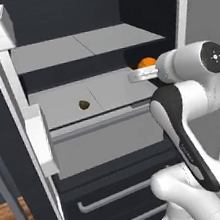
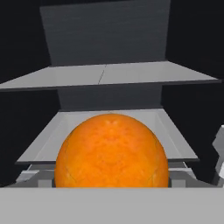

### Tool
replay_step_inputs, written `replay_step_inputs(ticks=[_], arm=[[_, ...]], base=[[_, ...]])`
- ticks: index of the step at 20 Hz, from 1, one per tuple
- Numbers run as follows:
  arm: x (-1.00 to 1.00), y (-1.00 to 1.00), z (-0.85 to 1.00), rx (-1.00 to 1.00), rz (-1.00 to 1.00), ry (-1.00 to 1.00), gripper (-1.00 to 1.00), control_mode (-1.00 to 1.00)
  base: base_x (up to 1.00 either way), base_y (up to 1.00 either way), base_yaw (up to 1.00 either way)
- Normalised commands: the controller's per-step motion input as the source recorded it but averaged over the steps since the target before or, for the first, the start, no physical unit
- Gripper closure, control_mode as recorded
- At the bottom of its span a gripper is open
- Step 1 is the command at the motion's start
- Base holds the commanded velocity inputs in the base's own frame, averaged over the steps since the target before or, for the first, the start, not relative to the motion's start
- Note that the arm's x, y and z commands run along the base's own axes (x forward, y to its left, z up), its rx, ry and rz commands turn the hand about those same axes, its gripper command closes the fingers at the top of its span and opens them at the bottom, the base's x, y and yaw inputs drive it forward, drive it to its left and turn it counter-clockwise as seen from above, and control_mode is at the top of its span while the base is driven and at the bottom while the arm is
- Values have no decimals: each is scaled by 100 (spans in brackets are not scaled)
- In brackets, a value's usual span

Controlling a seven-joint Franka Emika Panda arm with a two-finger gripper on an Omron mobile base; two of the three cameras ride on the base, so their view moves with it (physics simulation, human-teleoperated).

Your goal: Pick the orange and kiwi from the fridge and place them inside the tupperware on the counter.

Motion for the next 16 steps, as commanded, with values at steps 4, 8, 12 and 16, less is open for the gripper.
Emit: replay_step_inputs(ticks=[4,8,12,16], arm=[[0,0,0,0,0,0,100,100],[0,0,0,0,0,0,100,100],[0,0,0,0,0,0,100,100],[0,0,0,0,0,0,100,100]], base=[[49,55,-27],[25,61,-27],[0,22,-33],[-1,9,-41]])
